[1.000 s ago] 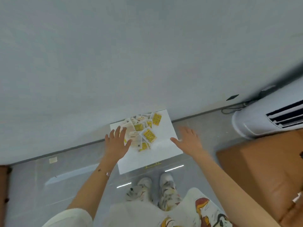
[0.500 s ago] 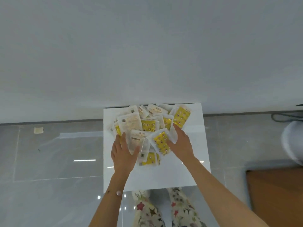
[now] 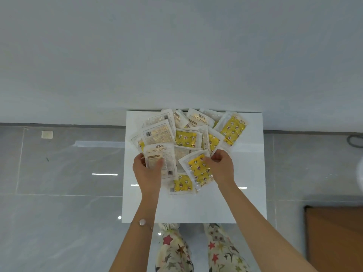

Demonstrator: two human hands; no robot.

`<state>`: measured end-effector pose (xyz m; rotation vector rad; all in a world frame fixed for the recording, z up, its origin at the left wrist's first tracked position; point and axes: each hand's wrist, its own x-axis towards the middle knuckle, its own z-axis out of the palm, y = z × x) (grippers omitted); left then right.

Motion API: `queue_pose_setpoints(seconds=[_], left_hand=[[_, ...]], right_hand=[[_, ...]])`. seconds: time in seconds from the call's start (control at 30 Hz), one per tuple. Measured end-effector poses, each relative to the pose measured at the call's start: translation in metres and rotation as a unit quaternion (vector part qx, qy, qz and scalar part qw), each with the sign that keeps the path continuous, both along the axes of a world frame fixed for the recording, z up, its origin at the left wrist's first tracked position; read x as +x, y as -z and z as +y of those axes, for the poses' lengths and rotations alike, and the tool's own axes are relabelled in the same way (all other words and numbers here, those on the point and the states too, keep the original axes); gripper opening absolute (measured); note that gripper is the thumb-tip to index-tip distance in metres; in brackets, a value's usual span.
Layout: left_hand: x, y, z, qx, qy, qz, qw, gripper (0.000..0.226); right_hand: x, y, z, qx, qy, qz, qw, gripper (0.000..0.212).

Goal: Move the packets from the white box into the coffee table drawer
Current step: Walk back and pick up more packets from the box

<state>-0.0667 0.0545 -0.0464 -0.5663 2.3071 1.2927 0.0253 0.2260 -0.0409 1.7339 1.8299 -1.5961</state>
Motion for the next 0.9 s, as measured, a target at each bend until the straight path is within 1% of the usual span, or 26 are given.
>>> queue_pose_setpoints(seconds=[0.03, 0.1, 0.17, 0.23, 0.3, 0.37, 0.47, 0.57, 0.67, 0.77, 0.83, 0.9], left_hand=[[0.0, -0.004, 0.0, 0.002, 0.0, -0.001, 1.0, 0.042], [0.001, -0.01, -0.001, 0.02, -0.005, 0.001, 1.0, 0.029], [0.002, -0.014, -0.006, 0.046, -0.019, -0.003, 0.999, 0.024], [0.003, -0.019, -0.013, 0.075, -0.032, -0.014, 0.997, 0.028], [0.005, -0.023, -0.02, 0.102, -0.036, -0.026, 0.994, 0.033], [0.006, -0.032, -0.025, 0.119, -0.043, -0.034, 0.991, 0.036], [0.009, -0.042, -0.03, 0.109, -0.06, -0.038, 0.992, 0.04], [0.013, -0.057, -0.041, 0.093, -0.071, -0.026, 0.993, 0.038], [0.018, -0.087, -0.054, 0.106, -0.075, -0.012, 0.991, 0.035], [0.023, -0.134, -0.066, 0.138, -0.06, 0.003, 0.989, 0.03], [0.03, -0.166, -0.075, 0.167, -0.057, -0.001, 0.984, 0.029], [0.041, -0.2, -0.084, 0.185, -0.063, -0.007, 0.981, 0.031]], right_hand=[[0.0, 0.0, 0.0, 0.003, -0.006, 0.0, 1.0, 0.017], [0.002, -0.002, 0.002, 0.006, -0.006, 0.013, 1.0, 0.014], [0.006, -0.007, 0.003, 0.004, -0.001, 0.032, 0.999, 0.014], [0.014, -0.013, 0.005, 0.007, 0.002, 0.05, 0.999, 0.011], [0.025, -0.019, 0.009, 0.007, 0.012, 0.066, 0.998, 0.021], [0.034, -0.029, 0.015, 0.008, 0.03, 0.074, 0.997, 0.026], [0.043, -0.041, 0.022, 0.008, 0.047, 0.077, 0.996, 0.025], [0.049, -0.059, 0.023, 0.003, 0.047, 0.077, 0.996, 0.022], [0.052, -0.087, 0.02, 0.0, 0.037, 0.086, 0.996, 0.021], [0.049, -0.126, 0.014, -0.028, 0.018, 0.093, 0.995, 0.02], [0.048, -0.156, 0.009, -0.05, -0.017, 0.095, 0.994, 0.023], [0.048, -0.191, 0.002, -0.046, -0.081, 0.096, 0.991, 0.024]])
